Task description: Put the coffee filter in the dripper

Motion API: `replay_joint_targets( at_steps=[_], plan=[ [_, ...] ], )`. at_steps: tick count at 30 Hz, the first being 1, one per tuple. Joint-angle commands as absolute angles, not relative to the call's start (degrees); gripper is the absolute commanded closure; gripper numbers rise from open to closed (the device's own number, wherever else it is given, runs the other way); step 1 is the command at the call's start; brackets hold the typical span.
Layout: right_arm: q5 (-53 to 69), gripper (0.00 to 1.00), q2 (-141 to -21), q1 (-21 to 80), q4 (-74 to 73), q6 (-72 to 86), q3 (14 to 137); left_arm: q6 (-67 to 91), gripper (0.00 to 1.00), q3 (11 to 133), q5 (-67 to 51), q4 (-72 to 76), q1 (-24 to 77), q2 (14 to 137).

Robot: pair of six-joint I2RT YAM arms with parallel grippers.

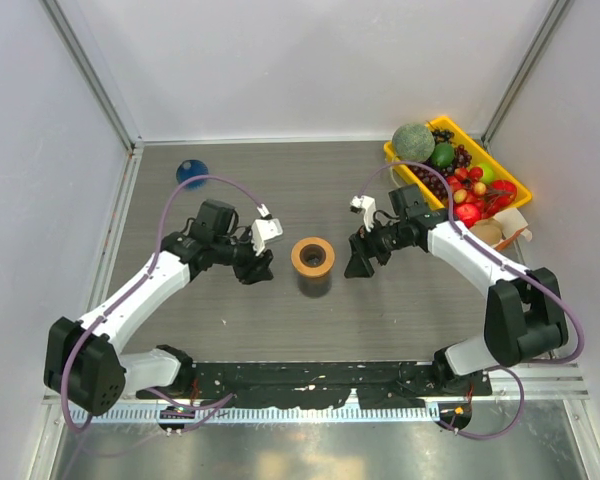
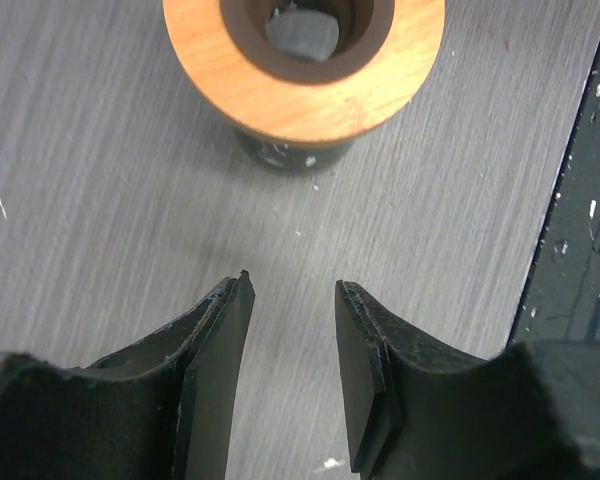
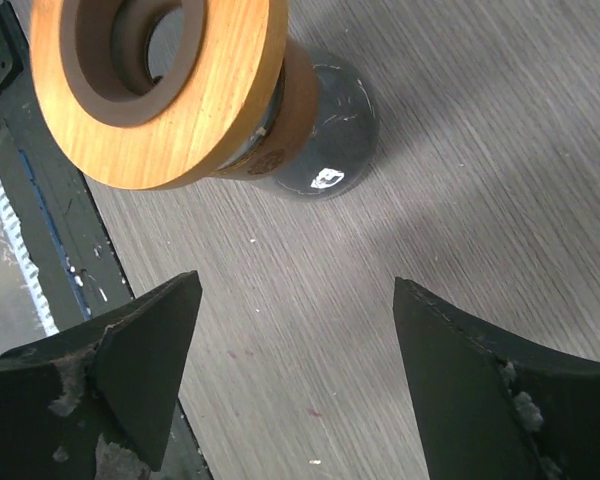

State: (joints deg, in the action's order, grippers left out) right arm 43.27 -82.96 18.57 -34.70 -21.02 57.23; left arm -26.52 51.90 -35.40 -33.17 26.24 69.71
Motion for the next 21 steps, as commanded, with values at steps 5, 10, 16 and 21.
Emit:
replay_joint_targets(
  at_steps=[5, 10, 16, 21],
  plan=[
    [48.9, 0.26, -85.6, 18.4, -24.0, -25.9, 54.0, -28.5, 0.54, 50.7, -39.1, -20.7, 27.9, 71.1],
    [51.7, 0.29, -86.3, 18.5, -20.8, -25.6, 53.5, -27.5, 0.55, 51.0, -41.0, -17.6, 28.8, 73.6],
    [54.0, 0.33, -88.6, 19.2, -21.2, -27.4, 53.6, -28.3, 0.56, 51.4, -41.1, -16.6, 31.4, 75.6],
    [54.8, 0.35, -89.6, 19.5, -21.5, -27.8, 54.1, -27.2, 0.57, 51.6, -40.9, -15.1, 32.5, 76.7]
  ],
)
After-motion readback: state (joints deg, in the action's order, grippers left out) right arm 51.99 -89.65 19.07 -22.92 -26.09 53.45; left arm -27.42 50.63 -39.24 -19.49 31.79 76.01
